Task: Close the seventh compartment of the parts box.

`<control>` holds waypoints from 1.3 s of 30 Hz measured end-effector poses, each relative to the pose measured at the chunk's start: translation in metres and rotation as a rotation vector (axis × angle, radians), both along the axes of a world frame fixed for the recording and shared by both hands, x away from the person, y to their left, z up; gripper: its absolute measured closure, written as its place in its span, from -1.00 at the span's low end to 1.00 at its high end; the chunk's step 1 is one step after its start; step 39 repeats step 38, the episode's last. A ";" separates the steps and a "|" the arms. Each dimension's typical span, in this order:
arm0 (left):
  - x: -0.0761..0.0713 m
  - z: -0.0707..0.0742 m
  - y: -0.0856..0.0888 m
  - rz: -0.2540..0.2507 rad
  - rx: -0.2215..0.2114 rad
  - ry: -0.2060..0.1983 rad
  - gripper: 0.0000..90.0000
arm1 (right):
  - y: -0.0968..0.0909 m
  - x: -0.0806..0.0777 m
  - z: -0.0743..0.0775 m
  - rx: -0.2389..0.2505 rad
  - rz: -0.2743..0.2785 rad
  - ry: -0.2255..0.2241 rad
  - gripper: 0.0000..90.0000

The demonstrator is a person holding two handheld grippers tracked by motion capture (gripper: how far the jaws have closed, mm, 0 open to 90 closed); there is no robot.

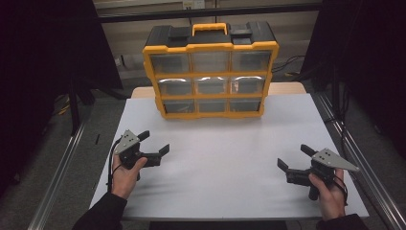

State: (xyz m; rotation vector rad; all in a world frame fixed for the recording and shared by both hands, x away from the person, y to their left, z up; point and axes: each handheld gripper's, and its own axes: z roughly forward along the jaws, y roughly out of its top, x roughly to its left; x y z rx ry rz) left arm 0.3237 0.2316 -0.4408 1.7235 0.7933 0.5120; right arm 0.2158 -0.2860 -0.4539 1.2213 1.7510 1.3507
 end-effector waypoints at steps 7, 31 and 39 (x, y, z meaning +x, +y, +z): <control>-0.011 0.000 0.006 -0.005 0.008 -0.020 -0.92 | 0.000 0.000 0.000 -0.002 0.001 -0.004 -0.99; -0.048 -0.006 0.032 0.055 0.012 0.013 -0.92 | 0.000 -0.001 0.000 -0.004 -0.004 -0.003 -0.99; -0.043 -0.007 0.032 0.062 0.008 0.021 -0.92 | -0.001 0.000 -0.001 -0.006 -0.003 0.003 -0.99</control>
